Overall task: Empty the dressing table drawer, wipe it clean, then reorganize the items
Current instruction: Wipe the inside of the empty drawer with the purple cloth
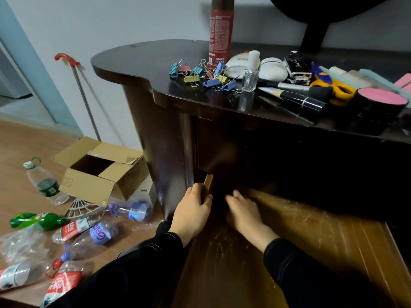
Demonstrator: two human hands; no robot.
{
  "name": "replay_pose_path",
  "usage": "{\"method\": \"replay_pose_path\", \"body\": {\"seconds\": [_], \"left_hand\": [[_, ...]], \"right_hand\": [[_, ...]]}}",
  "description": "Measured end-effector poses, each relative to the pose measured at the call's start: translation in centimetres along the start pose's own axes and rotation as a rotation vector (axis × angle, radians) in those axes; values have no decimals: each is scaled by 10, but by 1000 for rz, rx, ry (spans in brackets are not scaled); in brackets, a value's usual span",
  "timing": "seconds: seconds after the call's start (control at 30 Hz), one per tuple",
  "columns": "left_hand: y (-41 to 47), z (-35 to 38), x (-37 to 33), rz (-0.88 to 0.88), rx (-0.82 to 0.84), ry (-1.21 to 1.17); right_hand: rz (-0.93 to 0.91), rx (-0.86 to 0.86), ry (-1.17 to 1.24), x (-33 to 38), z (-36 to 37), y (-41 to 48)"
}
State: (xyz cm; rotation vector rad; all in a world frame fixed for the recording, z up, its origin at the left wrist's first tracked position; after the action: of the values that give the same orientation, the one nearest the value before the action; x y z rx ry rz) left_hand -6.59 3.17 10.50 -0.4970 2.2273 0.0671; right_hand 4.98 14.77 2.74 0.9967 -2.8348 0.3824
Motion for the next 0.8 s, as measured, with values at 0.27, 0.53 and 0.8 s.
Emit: {"method": "replay_pose_path", "body": {"seconds": [0.27,0.53,0.8], "left_hand": [[1,1,0,-10,32,-9],[4,1,2,7,16,-13],[7,3,6,19,-8,-26]], "right_hand": [[59,14,127,-7,-33,33],[48,-140,66,-5,-26,32],[-69,204,-53,-1,-21,41]]}}
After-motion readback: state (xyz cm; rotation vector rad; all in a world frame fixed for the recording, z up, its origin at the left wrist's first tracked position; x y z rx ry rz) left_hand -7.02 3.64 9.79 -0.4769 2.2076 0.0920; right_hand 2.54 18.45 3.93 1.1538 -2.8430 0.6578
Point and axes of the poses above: each hand's wrist, its own y-axis towards the middle knuckle, its own z-axis out of the palm, x = y × z, the point moved 6 cm from there along y, towards the middle knuckle, and after that the axes turned 11 degrees about x, right-handed, at the moved point
